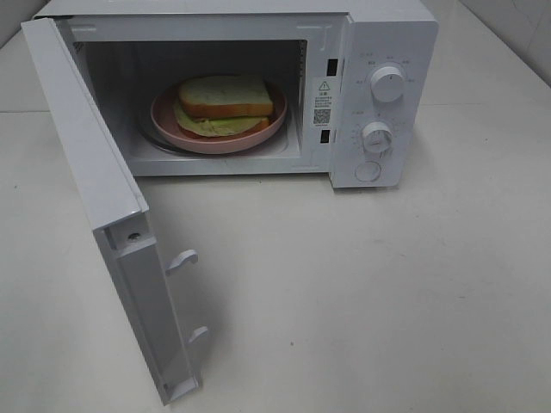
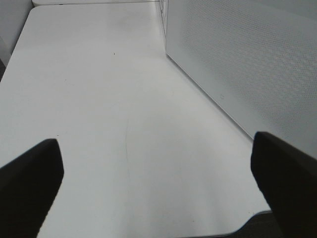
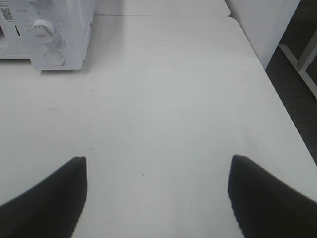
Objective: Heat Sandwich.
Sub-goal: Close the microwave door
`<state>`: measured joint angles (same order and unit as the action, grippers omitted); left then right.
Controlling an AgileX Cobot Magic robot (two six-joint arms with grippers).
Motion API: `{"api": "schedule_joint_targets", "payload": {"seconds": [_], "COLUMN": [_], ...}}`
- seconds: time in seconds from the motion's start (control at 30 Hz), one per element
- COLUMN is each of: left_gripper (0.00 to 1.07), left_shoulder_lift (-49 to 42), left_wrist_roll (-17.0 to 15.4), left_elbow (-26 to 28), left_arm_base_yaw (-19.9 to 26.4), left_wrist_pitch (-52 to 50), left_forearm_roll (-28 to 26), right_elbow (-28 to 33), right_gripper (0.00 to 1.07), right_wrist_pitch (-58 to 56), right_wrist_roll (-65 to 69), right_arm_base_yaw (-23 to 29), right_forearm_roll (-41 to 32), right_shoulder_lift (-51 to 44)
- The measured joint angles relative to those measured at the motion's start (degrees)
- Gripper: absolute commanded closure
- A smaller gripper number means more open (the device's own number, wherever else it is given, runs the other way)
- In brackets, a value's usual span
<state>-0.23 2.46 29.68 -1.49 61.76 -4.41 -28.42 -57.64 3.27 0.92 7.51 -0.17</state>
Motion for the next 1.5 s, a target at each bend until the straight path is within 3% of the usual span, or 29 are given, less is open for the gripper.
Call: {"api": "schedule_joint_targets", "payload": {"seconds": [1.5], "left_gripper": [0.09], "left_shoulder_lift": [0.0], "left_wrist_roll": [0.0], "left_elbow": [0.0], "left_arm_base_yaw": [0.0], "left_wrist_pitch": [0.0], "left_forearm_roll": [0.0], "right_elbow": [0.0], "right_gripper": [0.32], "right_wrist_pitch": [0.0], "right_wrist_roll": [0.0], "right_arm_base_yaw": [0.0], "right_forearm_roll": [0.0], "right_shoulder_lift": [0.0]}}
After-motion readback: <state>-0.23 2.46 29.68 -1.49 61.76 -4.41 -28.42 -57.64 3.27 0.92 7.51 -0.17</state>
